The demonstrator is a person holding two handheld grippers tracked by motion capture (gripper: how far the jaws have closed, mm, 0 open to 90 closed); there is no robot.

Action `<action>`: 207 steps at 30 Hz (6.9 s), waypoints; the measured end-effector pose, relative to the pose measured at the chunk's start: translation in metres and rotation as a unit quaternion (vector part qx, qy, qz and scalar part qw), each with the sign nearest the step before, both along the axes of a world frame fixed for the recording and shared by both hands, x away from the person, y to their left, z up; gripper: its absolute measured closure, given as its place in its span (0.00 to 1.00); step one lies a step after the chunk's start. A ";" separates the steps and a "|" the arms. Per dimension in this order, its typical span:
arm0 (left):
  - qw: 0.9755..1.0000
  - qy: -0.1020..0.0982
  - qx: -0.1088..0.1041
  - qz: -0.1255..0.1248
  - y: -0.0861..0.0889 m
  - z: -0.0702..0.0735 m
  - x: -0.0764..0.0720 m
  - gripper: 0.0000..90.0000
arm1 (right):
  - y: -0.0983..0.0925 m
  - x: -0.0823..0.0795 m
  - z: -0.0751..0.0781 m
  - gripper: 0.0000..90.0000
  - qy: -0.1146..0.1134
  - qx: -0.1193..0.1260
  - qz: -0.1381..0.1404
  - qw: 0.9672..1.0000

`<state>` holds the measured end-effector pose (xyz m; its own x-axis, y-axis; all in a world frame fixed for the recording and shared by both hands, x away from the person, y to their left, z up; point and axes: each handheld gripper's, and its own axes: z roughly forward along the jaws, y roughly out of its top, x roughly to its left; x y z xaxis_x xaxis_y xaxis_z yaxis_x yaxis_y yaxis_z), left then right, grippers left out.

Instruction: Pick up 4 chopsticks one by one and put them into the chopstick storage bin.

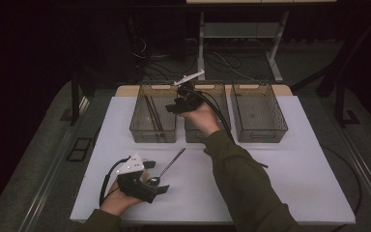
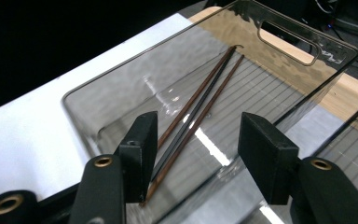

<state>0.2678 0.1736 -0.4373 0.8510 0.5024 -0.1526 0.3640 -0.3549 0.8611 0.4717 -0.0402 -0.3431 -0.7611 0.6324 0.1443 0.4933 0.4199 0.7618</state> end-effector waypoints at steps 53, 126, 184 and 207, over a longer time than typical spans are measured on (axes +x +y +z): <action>1.000 -0.005 0.017 0.013 -0.001 -0.001 -0.001 0.01 | -0.218 -0.123 -0.034 0.48 -0.015 0.013 0.060 0.998; 1.000 -0.010 0.026 0.007 -0.002 -0.001 -0.001 0.01 | -0.237 -0.123 -0.101 0.94 0.028 -0.070 0.114 0.991; 1.000 -0.008 0.025 0.005 -0.005 -0.001 -0.002 0.01 | -0.199 -0.119 -0.036 0.94 0.015 0.006 0.068 0.998; 1.000 -0.009 0.015 0.010 -0.002 -0.001 -0.001 0.01 | -0.135 -0.087 -0.014 0.94 0.016 0.000 0.035 0.999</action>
<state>0.2666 0.1718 -0.4379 0.8431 0.5237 -0.1222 0.3557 -0.3728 0.8570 0.3850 -0.1747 -0.3575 -0.7990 0.5770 0.1695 0.4863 0.4540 0.7466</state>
